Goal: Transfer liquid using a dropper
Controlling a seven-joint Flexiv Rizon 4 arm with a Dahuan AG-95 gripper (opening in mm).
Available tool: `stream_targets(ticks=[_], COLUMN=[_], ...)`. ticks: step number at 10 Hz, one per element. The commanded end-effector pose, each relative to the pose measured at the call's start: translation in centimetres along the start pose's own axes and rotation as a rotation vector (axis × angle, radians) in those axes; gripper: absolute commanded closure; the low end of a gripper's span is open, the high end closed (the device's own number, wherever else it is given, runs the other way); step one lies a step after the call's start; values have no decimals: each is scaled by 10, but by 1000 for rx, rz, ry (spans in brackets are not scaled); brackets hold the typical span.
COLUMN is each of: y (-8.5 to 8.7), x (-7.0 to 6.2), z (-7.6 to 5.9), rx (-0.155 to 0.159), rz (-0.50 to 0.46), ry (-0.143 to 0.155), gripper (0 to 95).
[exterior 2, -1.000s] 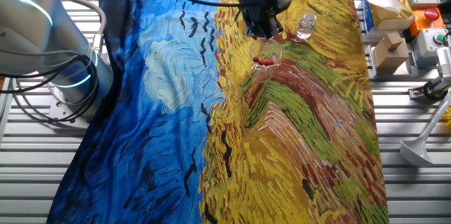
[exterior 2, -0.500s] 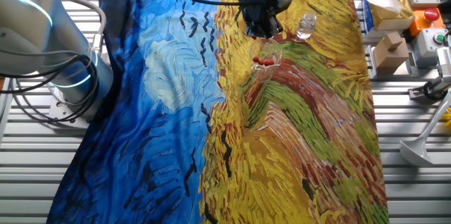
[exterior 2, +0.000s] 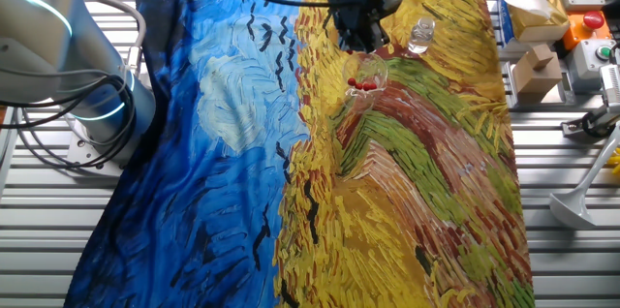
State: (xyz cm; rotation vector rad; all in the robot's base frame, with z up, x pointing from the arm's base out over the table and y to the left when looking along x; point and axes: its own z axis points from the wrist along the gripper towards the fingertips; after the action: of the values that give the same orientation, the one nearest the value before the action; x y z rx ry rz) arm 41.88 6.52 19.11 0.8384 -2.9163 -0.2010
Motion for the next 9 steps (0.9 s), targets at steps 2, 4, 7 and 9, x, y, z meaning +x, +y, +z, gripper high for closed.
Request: stream_targets(ticks=[2,4,7,9], y=[9,10,20,23], x=[6,7,5,4], z=[-13,-23,-42,-49], rx=[-5,-6,-10,-14], rz=[7,6,21,21], ry=[3,7,15,19], gripper=[950,950,950,950])
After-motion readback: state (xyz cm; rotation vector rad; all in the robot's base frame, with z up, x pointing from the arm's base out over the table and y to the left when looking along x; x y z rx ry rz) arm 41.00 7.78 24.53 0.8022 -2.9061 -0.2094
